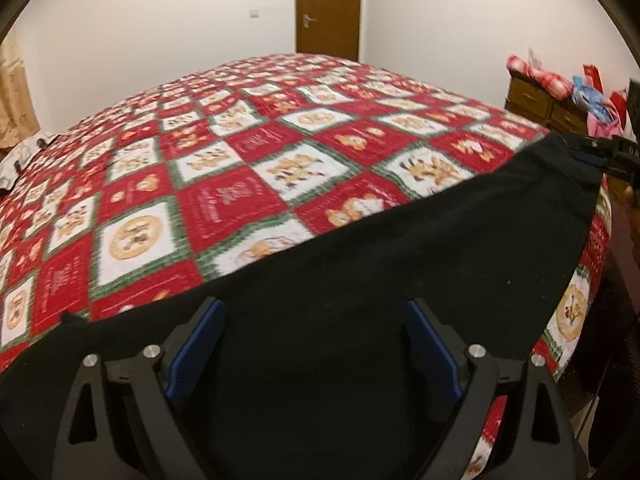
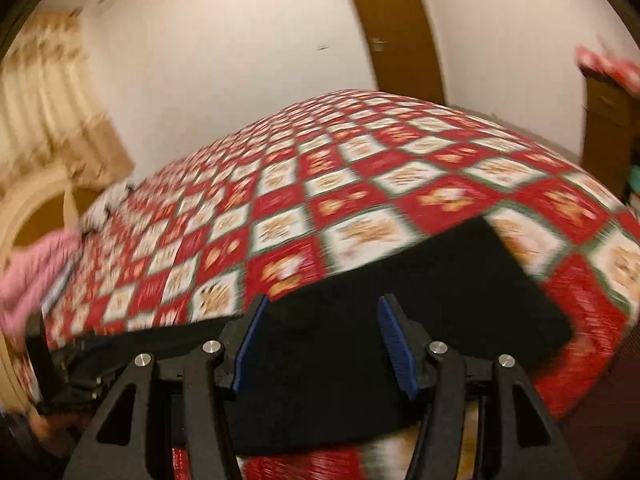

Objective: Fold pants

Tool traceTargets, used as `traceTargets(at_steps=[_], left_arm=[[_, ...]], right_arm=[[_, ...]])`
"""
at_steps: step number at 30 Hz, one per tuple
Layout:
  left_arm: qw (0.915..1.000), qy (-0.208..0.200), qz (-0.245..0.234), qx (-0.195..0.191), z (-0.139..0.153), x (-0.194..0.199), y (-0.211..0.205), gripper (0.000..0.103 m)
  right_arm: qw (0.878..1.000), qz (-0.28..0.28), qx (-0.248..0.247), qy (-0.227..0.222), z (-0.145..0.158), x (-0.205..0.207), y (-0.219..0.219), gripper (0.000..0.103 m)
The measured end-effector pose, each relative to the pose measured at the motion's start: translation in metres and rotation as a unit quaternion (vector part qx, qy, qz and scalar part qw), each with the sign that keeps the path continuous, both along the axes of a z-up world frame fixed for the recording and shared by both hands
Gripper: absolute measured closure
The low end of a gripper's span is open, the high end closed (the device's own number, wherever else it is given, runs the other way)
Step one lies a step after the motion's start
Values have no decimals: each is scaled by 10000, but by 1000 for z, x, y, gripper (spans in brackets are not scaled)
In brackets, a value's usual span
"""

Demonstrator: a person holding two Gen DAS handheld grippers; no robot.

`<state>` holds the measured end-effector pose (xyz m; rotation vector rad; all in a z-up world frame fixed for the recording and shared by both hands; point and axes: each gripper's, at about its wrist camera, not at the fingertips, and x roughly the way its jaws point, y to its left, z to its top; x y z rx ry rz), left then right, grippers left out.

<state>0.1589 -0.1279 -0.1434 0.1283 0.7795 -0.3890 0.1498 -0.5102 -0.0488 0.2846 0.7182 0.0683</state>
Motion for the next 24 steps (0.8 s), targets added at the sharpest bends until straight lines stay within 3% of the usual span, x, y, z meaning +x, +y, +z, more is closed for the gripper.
traceTargets(at_steps=[5, 7, 13, 16, 24], left_arm=[[9988, -37, 414, -244, 1, -1, 27, 9], [9979, -141, 593, -225, 2, -2, 37, 9], [9934, -485, 1037, 4, 2, -7, 63, 9], [9919, -455, 1184, -14, -2, -8, 75, 9], [9901, -338, 1362, -52, -15, -9, 90, 9]], right_arm=[[9961, -832, 270, 81, 6, -10, -61, 45], [9933, -979, 605, 120, 7, -13, -83, 45], [9901, -1138, 773, 283, 4, -17, -111, 45], [9875, -1069, 1097, 361, -3, -17, -120, 45], [9881, -846, 1155, 569, -10, -15, -113, 45]])
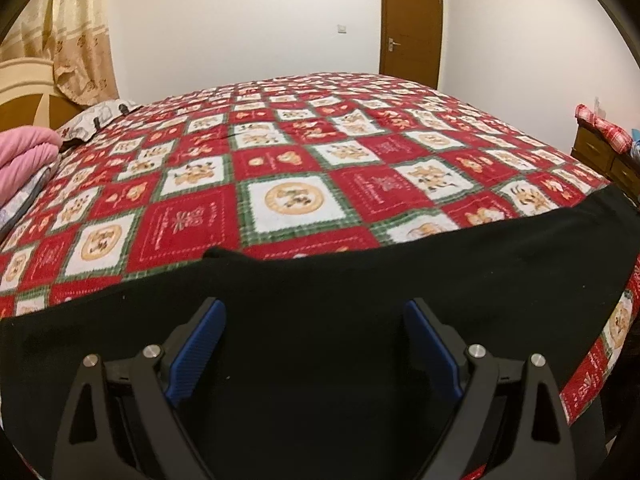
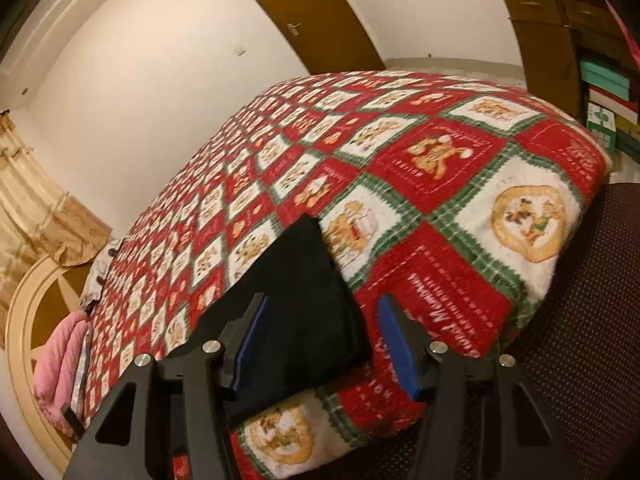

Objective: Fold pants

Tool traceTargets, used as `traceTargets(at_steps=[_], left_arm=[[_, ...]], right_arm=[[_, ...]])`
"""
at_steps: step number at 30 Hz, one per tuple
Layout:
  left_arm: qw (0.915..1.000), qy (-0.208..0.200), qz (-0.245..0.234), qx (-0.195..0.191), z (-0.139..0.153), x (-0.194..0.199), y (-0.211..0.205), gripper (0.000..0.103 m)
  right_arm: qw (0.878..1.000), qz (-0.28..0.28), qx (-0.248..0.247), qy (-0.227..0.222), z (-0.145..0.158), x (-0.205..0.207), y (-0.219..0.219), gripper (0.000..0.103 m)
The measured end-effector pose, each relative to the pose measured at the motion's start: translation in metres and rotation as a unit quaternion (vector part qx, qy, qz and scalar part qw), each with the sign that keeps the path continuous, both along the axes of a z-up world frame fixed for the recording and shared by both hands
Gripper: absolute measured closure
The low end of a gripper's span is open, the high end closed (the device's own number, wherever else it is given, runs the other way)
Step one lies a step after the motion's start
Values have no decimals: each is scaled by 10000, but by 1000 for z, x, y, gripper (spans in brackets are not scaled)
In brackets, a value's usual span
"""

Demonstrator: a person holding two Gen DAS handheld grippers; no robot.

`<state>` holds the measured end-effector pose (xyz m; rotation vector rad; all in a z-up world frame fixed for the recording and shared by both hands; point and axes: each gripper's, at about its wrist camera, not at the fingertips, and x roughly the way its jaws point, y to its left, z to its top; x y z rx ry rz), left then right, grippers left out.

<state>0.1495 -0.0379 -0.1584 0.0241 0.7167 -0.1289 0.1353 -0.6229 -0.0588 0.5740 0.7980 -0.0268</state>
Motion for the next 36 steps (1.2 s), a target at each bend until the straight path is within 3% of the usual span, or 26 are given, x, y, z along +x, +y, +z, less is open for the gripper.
traceTargets(at_steps=[5, 7, 9, 13, 15, 16, 20, 31, 36], left_arm=[[10000, 25, 14, 44, -7, -1, 3, 9], [10000, 15, 7, 57, -7, -2, 3, 9], [10000, 14, 13, 43, -7, -1, 3, 9], [10000, -17, 33, -1, -8, -3, 4, 9], [10000, -22, 28, 17, -7, -3, 4, 9], [10000, -22, 24, 7, -7, -3, 5, 9], [10000, -19, 69, -12, -7, -3, 10, 9], [9997, -21, 148, -196, -5, -4, 23, 9], [9993, 5, 232, -291, -1, -5, 33, 9]], right_arm=[[10000, 33, -21, -46, -3, 2, 4, 46], [9999, 70, 36, -63, -3, 0, 2, 49], [10000, 39, 52, -46, -5, -1, -3, 62], [9995, 17, 215, -218, -12, -1, -8, 68], [9989, 138, 323, -314, -9, -1, -6, 92], [9981, 189, 433, -405, -7, -3, -3, 92], [9980, 273, 39, -571, 7, -3, 15, 92], [9940, 363, -321, -979, 37, -10, 47, 93], [9866, 852, -635, -1238, 59, -13, 103, 93]])
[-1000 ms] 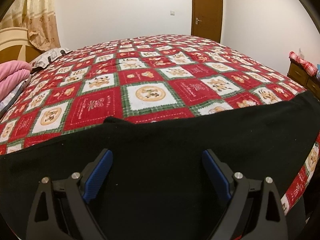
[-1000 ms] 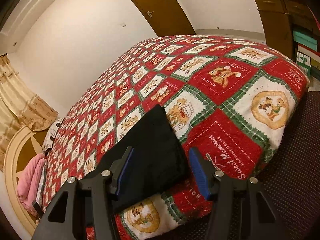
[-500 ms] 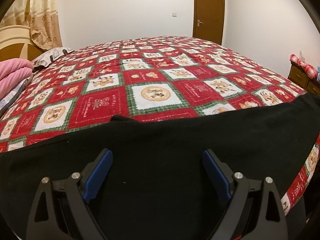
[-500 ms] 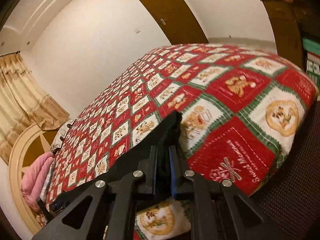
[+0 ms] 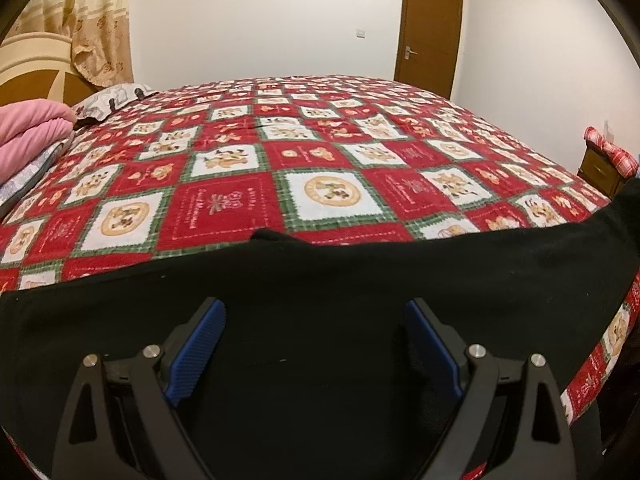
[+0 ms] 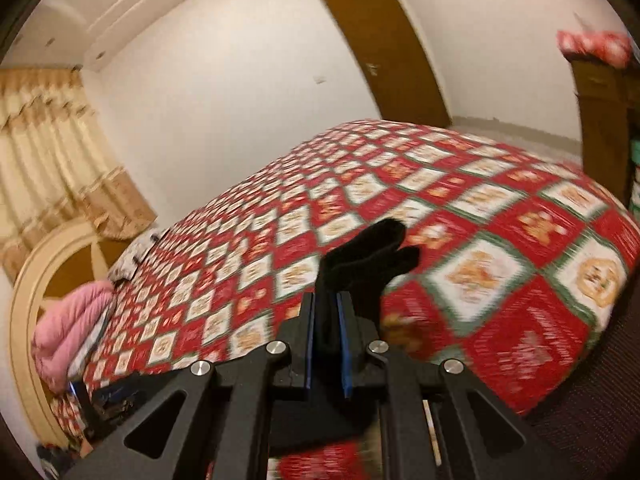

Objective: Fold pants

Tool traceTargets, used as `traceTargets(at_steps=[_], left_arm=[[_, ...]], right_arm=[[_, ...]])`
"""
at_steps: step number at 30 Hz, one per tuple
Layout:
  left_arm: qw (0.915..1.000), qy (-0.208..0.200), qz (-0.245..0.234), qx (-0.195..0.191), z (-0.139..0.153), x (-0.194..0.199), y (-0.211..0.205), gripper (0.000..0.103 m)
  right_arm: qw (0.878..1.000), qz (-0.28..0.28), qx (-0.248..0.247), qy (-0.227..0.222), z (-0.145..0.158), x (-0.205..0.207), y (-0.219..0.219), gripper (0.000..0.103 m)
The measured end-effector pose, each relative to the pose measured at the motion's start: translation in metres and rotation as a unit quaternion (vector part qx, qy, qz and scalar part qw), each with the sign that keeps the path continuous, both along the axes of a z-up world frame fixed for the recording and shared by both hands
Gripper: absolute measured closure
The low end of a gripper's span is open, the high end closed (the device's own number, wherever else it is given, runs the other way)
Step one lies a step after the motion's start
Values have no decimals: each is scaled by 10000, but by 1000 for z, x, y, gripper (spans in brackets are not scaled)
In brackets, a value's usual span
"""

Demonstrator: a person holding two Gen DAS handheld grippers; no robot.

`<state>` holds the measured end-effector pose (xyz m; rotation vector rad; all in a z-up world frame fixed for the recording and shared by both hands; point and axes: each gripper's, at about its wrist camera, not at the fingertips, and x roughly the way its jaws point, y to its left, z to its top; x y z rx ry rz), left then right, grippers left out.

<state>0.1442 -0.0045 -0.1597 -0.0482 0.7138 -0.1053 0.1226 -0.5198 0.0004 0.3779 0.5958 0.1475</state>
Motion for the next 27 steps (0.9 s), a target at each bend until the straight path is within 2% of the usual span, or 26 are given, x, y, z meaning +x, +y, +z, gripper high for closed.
traceTargets(at_steps=[7, 13, 17, 21, 25, 27], left_arm=[[9996, -3, 222, -149, 0, -8, 26, 9], [9987, -64, 404, -318, 2, -14, 50, 9], [9981, -89, 469, -390, 2, -17, 60, 9], [9977, -95, 485, -472, 2, -18, 66, 9], [9977, -98, 419, -526, 2, -20, 66, 9], [9978, -101, 341, -566, 3, -20, 64, 9]], right_arm=[[9925, 1076, -550, -164, 8, 3, 113, 93], [9759, 2067, -705, -53, -4, 15, 213, 93], [9585, 2702, -893, 156, -29, 15, 284, 93], [9418, 3112, -1221, 354, -63, 9, 343, 93], [9302, 3285, -1558, 511, -94, 2, 374, 93], [9205, 3397, -1824, 628, -109, 1, 384, 93]])
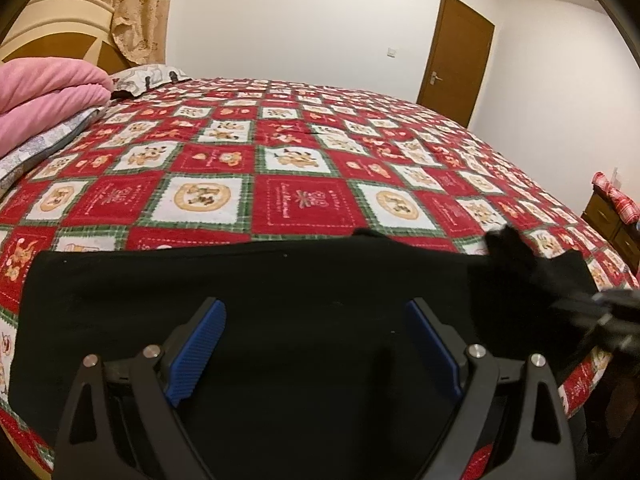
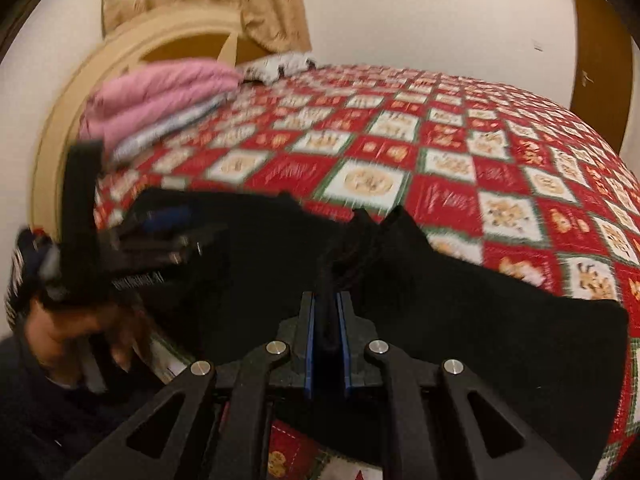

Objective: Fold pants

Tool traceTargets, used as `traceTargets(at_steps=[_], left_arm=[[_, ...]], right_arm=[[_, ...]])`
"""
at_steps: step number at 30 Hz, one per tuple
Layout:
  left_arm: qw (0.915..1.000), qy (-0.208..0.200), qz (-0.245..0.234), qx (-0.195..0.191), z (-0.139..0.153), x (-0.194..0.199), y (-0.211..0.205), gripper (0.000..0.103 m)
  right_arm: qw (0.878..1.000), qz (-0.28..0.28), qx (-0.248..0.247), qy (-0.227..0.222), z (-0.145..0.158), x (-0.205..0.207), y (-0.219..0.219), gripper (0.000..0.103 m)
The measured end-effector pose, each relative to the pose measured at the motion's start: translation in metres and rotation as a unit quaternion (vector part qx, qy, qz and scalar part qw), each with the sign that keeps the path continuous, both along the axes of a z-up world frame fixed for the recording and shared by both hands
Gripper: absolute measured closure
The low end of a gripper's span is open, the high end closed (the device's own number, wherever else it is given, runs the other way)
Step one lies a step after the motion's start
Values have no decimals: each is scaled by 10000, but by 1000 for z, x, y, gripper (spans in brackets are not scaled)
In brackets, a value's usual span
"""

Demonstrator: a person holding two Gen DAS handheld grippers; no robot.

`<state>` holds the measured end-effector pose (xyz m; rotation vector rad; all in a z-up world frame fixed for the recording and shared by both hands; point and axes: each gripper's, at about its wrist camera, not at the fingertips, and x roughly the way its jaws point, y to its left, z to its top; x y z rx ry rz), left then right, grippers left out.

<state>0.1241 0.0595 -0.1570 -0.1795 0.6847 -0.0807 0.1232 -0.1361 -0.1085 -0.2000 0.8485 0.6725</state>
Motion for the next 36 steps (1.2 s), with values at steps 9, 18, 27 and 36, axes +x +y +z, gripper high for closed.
traceTargets(at_steps=[9, 18, 27, 36], left_arm=[[9972, 155, -656, -330, 0, 2, -32, 9], [9871, 430, -1458, -493, 2, 14, -91, 11], [9813, 630, -1809, -210, 5, 30, -135, 59], [9840, 501, -1607, -593, 14, 18, -106, 92]], right_arm=[[9985, 286, -351, 298, -6, -3, -15, 49], [9967, -708, -377, -104, 21, -6, -111, 48], [9688, -2426, 500, -2, 22, 24, -207, 48], [9638, -2534, 814, -134, 22, 19, -211, 48]])
